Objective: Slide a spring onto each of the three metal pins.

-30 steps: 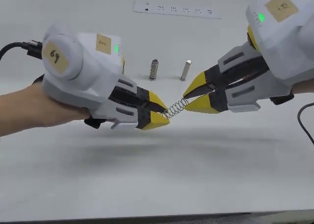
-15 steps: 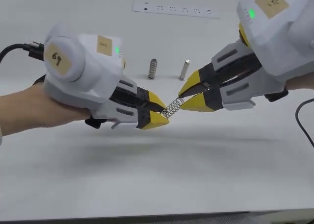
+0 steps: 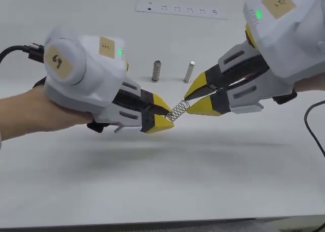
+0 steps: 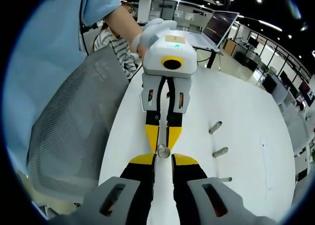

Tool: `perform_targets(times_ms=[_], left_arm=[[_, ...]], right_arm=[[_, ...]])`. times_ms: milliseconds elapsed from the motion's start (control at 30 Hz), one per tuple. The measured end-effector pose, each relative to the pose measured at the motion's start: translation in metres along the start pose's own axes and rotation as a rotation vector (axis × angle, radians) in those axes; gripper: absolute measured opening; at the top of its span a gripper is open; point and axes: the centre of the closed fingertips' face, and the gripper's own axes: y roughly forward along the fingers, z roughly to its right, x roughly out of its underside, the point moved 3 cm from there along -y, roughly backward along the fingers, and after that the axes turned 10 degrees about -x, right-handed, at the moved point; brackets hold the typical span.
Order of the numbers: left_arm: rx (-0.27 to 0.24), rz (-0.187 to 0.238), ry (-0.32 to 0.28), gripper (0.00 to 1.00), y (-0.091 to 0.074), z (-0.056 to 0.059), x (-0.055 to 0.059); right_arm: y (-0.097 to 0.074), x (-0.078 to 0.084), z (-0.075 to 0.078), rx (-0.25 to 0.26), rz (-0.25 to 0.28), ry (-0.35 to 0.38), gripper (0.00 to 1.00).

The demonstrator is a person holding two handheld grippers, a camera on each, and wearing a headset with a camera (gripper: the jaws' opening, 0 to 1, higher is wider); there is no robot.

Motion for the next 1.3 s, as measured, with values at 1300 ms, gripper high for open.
perform_targets(times_ms=[1300], left_arm=[[-0.005,-0.042,0.045,0.01,0.002,0.001,0.003]], right_arm=[[0.03,0.004,0.005,-0.091,-0.106,-0.037,0.11]])
